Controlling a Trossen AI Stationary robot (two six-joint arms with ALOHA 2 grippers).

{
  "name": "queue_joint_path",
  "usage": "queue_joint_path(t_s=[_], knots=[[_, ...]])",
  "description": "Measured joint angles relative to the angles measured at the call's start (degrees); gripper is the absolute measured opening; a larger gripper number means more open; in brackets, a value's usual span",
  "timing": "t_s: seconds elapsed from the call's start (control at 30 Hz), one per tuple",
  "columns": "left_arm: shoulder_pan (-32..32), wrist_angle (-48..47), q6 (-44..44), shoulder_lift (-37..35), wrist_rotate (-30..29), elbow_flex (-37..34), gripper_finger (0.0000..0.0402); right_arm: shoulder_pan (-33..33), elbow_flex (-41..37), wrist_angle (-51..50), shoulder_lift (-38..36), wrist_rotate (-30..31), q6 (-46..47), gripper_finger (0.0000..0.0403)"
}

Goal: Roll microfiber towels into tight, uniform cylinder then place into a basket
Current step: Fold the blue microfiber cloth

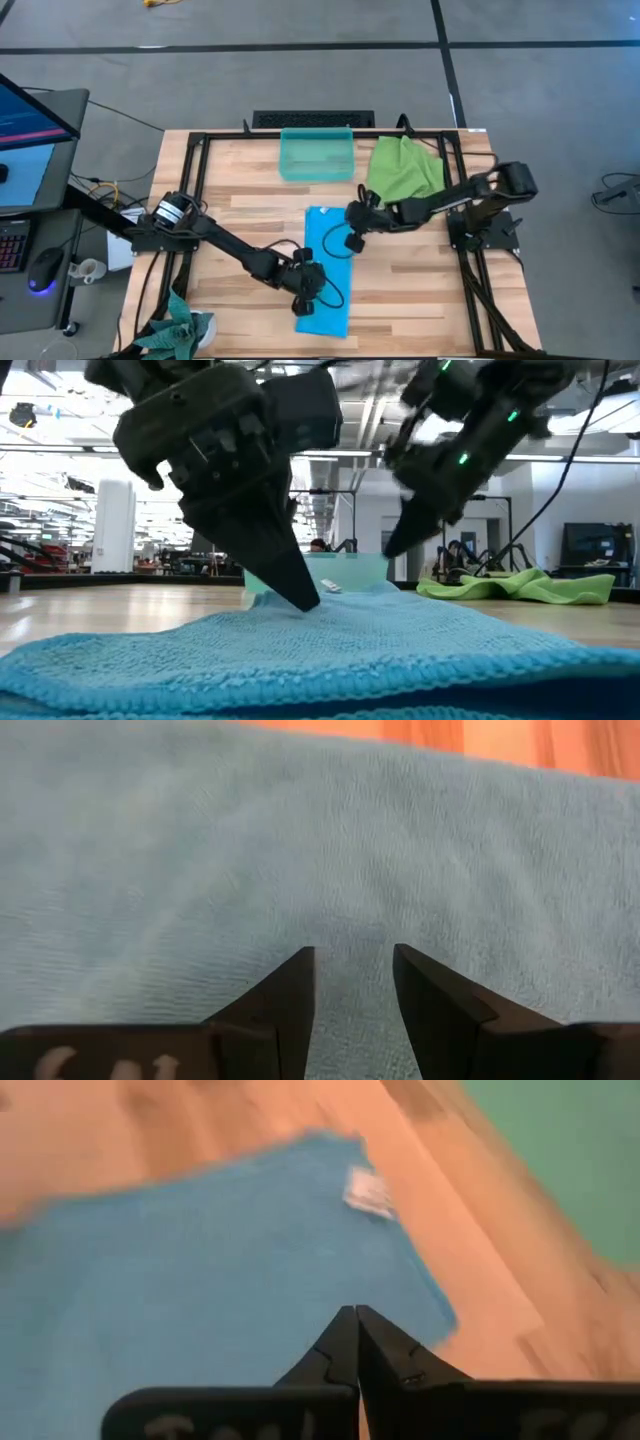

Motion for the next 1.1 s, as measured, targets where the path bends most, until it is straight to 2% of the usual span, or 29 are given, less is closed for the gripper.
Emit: queue_joint_path(t_s=[0.2,0.5,0.63,0.8,0.93,1.1], knots=[[-1.85,-5.74,0.02,0.0,-7.11,4.51,0.0128,7.03,0.09,-2.74,-5.32,0.44,0.01,0.0025],[-2.78,-6.63,-0.2,-0.11,-11.0,7.29,0.0128,16.16,-0.02,-2.25,-3.57,0.37,0.0,0.0024],[-2.78,-9.97,-0.58,-0.11,-13.97,7.29,0.0128,16.05,0.12,-0.03,-1.37,-0.24,-2.72,0.0023],[-2.78,-17.67,-5.18,-0.13,-18.71,7.29,0.0128,14.85,0.13,2.08,1.63,-1.43,-2.9,0.0028],[-2.48,-21.26,-7.87,-0.13,-19.11,7.29,0.0128,13.45,0.11,3.42,4.97,-6.41,-2.96,0.0027],[-2.13,-22.35,-8.98,-0.15,-18.21,7.29,0.0128,11.51,0.18,4.62,8.49,-7.74,-2.72,0.0023]])
